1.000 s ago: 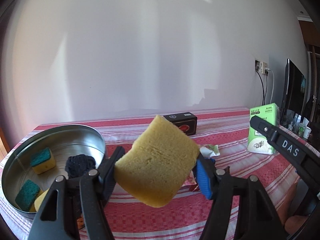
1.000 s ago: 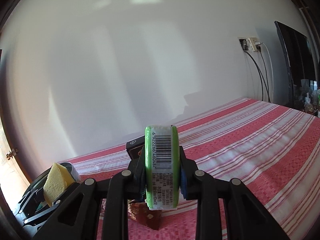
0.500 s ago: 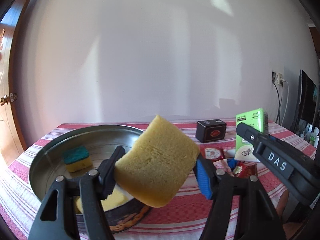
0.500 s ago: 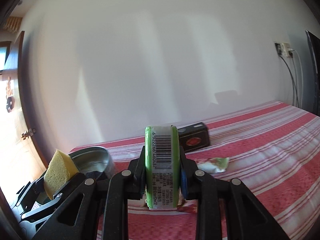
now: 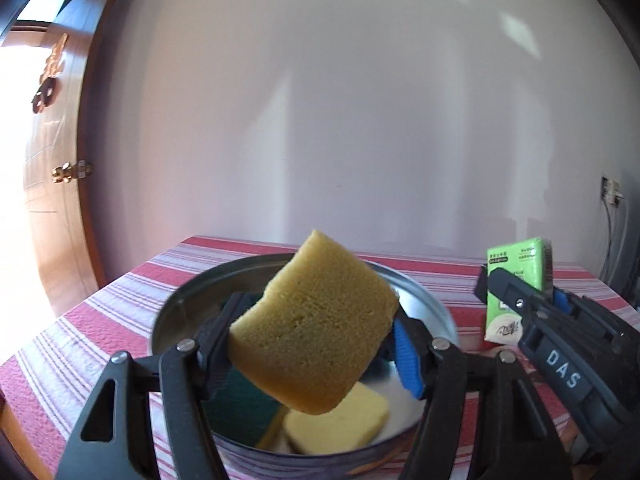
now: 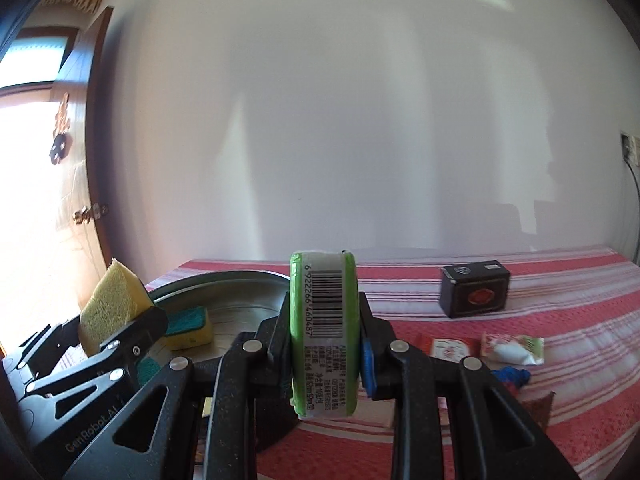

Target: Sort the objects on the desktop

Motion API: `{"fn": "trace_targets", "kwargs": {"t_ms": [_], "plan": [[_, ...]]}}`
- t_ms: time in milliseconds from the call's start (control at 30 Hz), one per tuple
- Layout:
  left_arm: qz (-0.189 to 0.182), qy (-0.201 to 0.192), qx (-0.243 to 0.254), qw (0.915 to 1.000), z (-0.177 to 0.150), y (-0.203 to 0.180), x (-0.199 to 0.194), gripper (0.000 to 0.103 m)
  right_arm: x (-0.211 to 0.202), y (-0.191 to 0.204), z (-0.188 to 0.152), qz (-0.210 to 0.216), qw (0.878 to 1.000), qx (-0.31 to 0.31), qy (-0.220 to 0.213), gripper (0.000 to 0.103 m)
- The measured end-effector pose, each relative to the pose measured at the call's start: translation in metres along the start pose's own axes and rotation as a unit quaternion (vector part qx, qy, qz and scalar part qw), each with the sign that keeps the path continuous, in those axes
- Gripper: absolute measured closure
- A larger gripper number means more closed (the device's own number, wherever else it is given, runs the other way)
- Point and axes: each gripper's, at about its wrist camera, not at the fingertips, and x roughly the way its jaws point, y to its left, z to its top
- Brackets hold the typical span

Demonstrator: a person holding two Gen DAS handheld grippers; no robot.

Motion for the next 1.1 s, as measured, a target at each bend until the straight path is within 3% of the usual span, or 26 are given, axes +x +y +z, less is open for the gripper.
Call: {"fn": "trace_targets", "kwargs": {"t_ms": [133,367,600,700,833,1100], "plan": [[0.028,0.007,-0.018,0.9994,0.005,0.024,0.004,0.036,0.012,0.022,0.017,0.026,1.0,-0.011,0.005,0.074],[0.059,0.064,-0.056,0.9947,0.008,0.052,0.037,0.036,0.041,0.052,0.04,0.048,0.999,-0.009,0.004,0.074],[0.072,0.061,-0.044,0.9946,0.019,0.061,0.046,0.036,0.064,0.068,0.05,0.049,0.998,-0.024,0.025,0.074],[0.076,0.069,-0.04,0.9939,0.027,0.065,0.057,0.036,0.077,0.071,0.059,0.056,0.997,-0.019,0.047,0.074],[0.085,0.098,-0.029,0.9912,0.033,0.062,0.076,0.036,0.109,0.073,0.068,0.058,0.992,-0.017,0.114,0.074],[0.1,0.118,-0.015,0.9878,0.028,0.062,0.094,0.035,0.138,0.067,0.061,0.063,0.985,0.003,0.159,0.074]]}}
